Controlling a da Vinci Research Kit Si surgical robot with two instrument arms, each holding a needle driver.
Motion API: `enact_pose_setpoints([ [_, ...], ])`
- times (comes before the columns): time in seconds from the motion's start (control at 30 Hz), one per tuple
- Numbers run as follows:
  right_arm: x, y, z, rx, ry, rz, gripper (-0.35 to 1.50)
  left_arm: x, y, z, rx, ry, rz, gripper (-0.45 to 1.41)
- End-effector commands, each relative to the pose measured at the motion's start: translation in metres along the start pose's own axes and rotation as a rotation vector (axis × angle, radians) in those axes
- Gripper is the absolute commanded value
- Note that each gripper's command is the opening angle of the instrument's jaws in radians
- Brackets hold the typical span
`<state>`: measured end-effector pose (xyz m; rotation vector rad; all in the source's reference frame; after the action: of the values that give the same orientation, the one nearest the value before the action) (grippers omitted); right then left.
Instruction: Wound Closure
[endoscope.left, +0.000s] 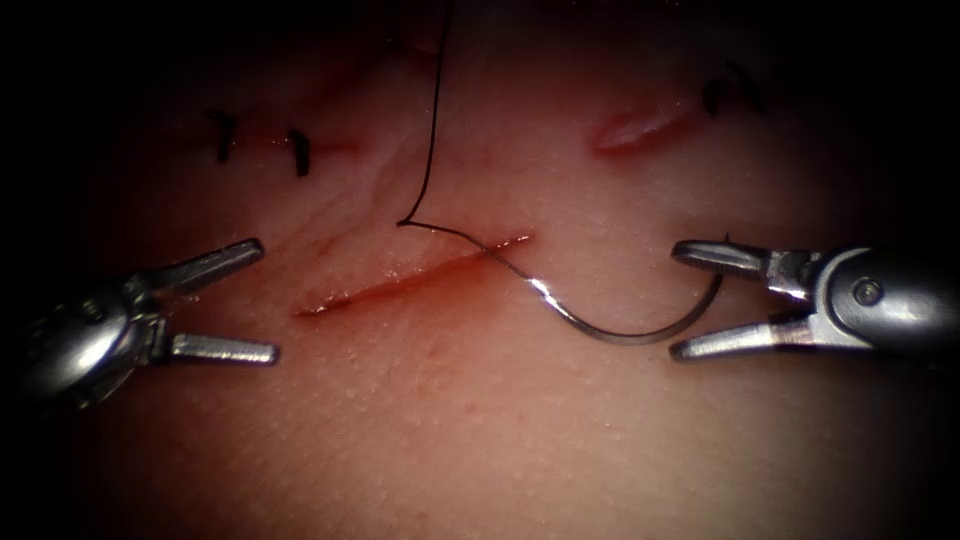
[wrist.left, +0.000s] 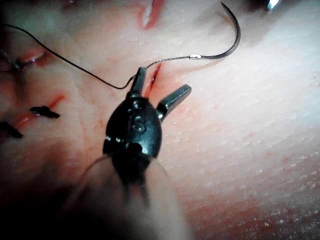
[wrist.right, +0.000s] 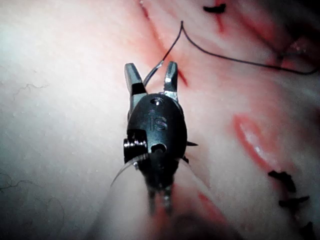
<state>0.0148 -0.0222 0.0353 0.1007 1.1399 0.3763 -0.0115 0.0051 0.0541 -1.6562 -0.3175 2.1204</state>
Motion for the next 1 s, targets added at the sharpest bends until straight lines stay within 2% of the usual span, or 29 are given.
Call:
enact_pose_setpoints([
  [0.03, 0.0000, 0.0000, 0.0010, 0.001, 0.003, 0.000, 0.44, -0.0003, -0.0003, 0.0007, 0.001, 0.000, 0.000, 0.57],
  [0.23, 0.0000, 0.0001, 0.0013, -0.005, 0.000, 0.000, 0.54, -0.0002, -0.0002, 0.0016, 0.014, -0.004, 0.005, 0.62],
  [0.37, 0.0000, 0.0001, 0.0012, -0.003, 0.001, 0.000, 0.54, 0.0000, 0.0002, 0.0025, 0.012, -0.035, 0.005, 0.62],
  [0.5, -0.0003, 0.0001, 0.0004, -0.019, -0.015, -0.003, 0.50, 0.0005, 0.0013, 0.0043, 0.088, -0.092, -0.002, 0.57],
  [0.57, -0.0005, 0.0002, -0.0001, -0.034, -0.029, -0.003, 0.49, 0.0010, 0.0021, 0.0058, 0.160, -0.152, -0.001, 0.57],
  [0.6, -0.0007, 0.0005, -0.0006, -0.052, -0.049, -0.001, 0.49, 0.0015, 0.0029, 0.0078, 0.209, -0.198, 0.008, 0.61],
  [0.67, -0.0008, 0.0006, -0.0009, -0.057, -0.062, -0.001, 0.49, 0.0018, 0.0032, 0.0087, 0.226, -0.213, 0.020, 0.62],
  [0.73, -0.0013, 0.0009, -0.0021, -0.075, -0.086, 0.001, 0.49, 0.0026, 0.0042, 0.0116, 0.275, -0.251, 0.032, 0.62],
  [0.8, -0.0014, 0.0010, -0.0025, -0.079, -0.092, 0.001, 0.49, 0.0028, 0.0044, 0.0125, 0.276, -0.255, 0.033, 0.62],
  [0.9, -0.0017, 0.0014, -0.0039, -0.088, -0.109, -0.005, 0.50, 0.0034, 0.0046, 0.0154, 0.273, -0.238, 0.026, 0.62],
  [0.93, -0.0018, 0.0016, -0.0049, -0.091, -0.118, 0.003, 0.50, 0.0036, 0.0045, 0.0172, 0.285, -0.235, 0.021, 0.62],
  [1.0, -0.0018, 0.0017, -0.0053, -0.092, -0.122, 0.004, 0.50, 0.0036, 0.0045, 0.0179, 0.289, -0.237, 0.020, 0.62],
])
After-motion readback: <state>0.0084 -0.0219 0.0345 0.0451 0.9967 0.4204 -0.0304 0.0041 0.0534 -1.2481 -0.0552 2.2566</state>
